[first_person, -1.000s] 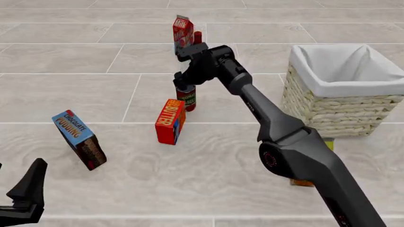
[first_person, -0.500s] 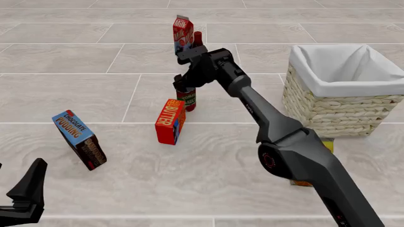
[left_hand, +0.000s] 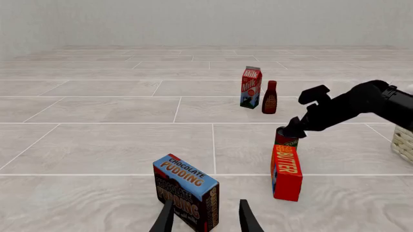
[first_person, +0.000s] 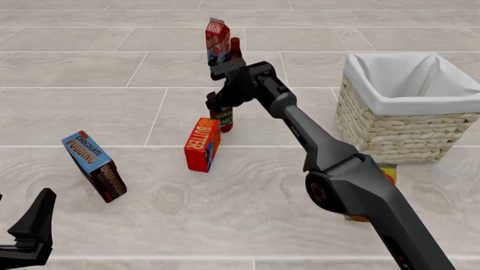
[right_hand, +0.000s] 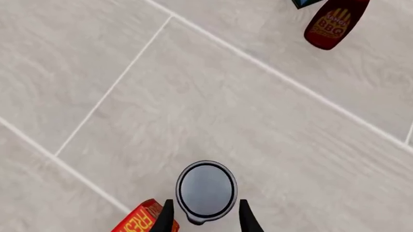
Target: Pick the tomato sauce and place it in the basket.
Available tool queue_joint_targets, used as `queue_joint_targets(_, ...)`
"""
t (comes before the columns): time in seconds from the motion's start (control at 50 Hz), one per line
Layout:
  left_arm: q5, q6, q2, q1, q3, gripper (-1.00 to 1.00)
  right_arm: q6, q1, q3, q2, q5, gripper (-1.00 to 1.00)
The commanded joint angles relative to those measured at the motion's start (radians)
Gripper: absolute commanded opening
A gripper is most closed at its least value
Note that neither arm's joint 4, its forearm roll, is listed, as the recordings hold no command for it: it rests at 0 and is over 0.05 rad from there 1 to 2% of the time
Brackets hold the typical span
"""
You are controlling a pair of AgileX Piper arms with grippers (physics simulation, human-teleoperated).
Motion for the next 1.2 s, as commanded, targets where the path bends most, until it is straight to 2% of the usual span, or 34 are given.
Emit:
queue_joint_targets(0.02,0.000,0.000,0.000,0.000,0.000,1.00,0.000,-0.001,0.000,0.008,-0.003,1.00)
queue_joint_targets(1.2,0.000,0.000,0.000,0.000,0.000,1.00,0.008,0.005,0.000,0.036,-0.009,1.00)
